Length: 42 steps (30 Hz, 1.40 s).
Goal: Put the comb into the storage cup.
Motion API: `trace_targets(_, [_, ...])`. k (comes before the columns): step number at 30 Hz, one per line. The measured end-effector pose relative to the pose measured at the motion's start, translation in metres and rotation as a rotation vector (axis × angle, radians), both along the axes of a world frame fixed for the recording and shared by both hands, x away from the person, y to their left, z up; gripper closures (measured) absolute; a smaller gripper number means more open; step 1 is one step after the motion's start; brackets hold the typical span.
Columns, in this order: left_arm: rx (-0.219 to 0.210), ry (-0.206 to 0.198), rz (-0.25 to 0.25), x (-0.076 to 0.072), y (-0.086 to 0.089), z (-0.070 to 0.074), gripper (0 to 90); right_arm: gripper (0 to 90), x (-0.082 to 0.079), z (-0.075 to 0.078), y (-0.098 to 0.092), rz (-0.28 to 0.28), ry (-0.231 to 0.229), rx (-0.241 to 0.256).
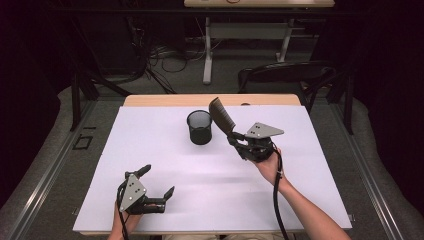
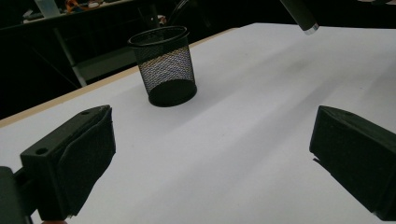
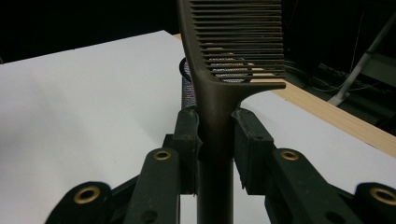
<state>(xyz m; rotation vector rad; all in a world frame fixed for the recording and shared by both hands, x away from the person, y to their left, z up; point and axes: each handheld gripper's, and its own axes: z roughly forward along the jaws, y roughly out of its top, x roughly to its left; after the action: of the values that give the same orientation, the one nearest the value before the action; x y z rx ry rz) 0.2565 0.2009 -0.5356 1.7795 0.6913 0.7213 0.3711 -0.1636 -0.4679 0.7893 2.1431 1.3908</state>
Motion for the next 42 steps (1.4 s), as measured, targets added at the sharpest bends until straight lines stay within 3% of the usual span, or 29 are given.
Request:
trace_targets(25, [0.002, -0.002, 0.002, -0.001, 0.001, 0.0, 0.2, 72.8, 0.017, 0.014, 0.018, 0.001, -0.027, 0.057])
trace_targets(42, [0.001, -0.004, 0.001, -0.001, 0.001, 0.001, 0.2, 72.7, 0.029, 0.023, 0.03, 0.004, -0.031, 0.066])
